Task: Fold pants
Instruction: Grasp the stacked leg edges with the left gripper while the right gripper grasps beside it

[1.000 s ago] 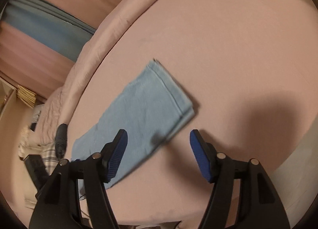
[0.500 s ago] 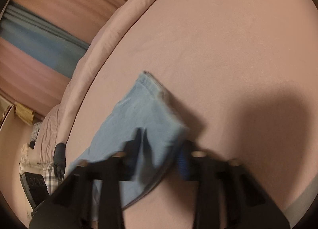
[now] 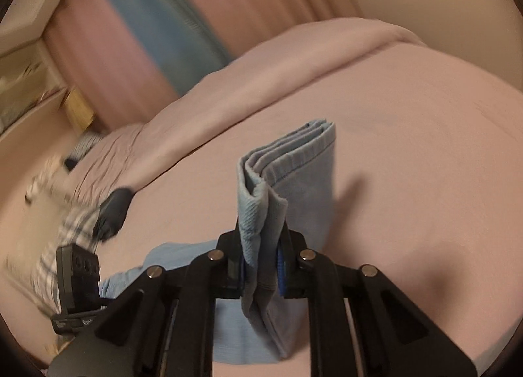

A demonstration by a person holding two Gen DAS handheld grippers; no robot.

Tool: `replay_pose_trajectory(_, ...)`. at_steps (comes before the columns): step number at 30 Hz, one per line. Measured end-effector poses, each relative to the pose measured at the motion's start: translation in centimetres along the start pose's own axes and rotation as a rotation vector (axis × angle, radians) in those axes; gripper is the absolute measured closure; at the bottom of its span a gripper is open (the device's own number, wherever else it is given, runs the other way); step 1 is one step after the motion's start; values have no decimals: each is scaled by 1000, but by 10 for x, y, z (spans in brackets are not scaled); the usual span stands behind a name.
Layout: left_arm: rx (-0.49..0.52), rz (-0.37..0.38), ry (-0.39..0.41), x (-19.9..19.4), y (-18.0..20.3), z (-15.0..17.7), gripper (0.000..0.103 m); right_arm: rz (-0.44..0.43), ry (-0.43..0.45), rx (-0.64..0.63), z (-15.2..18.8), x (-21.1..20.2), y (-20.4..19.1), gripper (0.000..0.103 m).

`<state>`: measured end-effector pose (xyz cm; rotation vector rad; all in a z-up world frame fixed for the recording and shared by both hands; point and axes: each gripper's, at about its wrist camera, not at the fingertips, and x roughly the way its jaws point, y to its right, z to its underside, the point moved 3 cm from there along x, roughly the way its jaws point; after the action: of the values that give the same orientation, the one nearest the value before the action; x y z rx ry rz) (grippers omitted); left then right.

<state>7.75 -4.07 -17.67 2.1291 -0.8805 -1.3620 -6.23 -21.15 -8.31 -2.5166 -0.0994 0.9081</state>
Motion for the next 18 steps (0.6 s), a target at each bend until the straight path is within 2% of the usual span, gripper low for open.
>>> replay_pose_trajectory(4, -69, 63, 85, -34, -10, -10, 17, -25, -55, -124, 11, 22, -43, 88)
replay_pose_trajectory(7, -72, 70, 118, -46, -16, -16, 17, -44, -112, -215, 32, 41, -69, 88)
replay_pose_trajectory(10, -77, 93, 96, -41, -22, -18, 17, -46, -162, -302, 52, 60, -90, 88)
replay_pose_trajectory(15, -141, 90, 44, -21, -44, -19, 17, -53, -228, -424, 85, 77, -115, 88)
replay_pose_trajectory(17, -157, 101, 46, -22, -49, -17, 23, -45, -243, -456, 93, 80, -120, 88)
replay_pose_trajectory(18, -163, 103, 44, -21, -50, -16, 34, -33, -248, -479, 97, 82, -121, 88)
